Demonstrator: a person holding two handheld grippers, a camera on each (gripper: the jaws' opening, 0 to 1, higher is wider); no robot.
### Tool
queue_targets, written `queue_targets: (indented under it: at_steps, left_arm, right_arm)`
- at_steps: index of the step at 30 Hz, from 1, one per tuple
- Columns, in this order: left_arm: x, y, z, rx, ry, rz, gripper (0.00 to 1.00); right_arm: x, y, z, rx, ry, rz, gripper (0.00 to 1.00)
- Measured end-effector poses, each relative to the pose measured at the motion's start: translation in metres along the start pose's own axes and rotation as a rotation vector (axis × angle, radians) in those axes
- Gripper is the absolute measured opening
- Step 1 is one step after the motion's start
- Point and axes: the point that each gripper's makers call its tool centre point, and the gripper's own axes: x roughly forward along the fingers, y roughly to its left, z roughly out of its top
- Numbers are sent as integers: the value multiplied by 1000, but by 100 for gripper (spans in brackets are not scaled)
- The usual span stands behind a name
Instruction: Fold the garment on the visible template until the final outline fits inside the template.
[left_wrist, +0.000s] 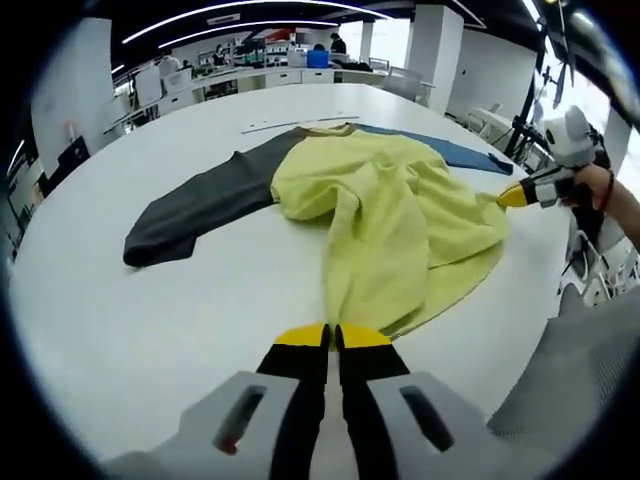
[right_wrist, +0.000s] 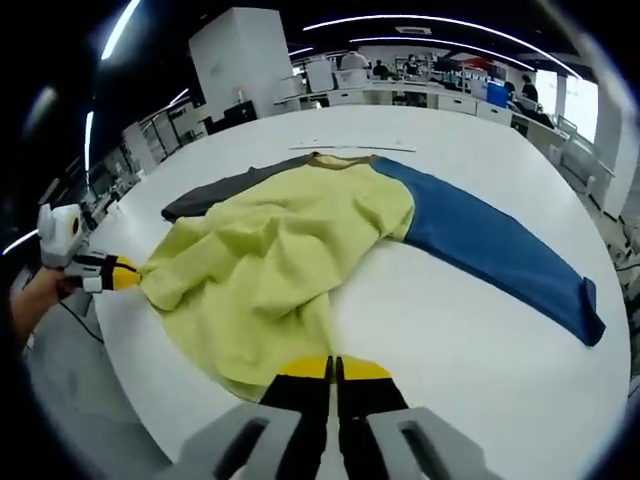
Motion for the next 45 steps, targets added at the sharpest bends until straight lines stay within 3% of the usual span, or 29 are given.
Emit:
queue_targets:
  at_steps: [10, 25, 36, 45]
  left_arm:
    - [-14, -11, -12, -40, 20, -45, 0]
    - [-35, -6, -15, -49, 13, -38, 0]
    - [-40, -18, -30, -57, 45, -70, 0]
    - [-39, -15, -50, -39, 98, -61, 0]
  right_arm:
    - [-27, -10, -8, 33, -33, -30, 0]
    - [-58, -22, -29, 102, -38, -75, 0]
    - [-70, -16, -46, 153, -31, -78, 0]
    - [-67, -8, -68, 159, 7, -79, 0]
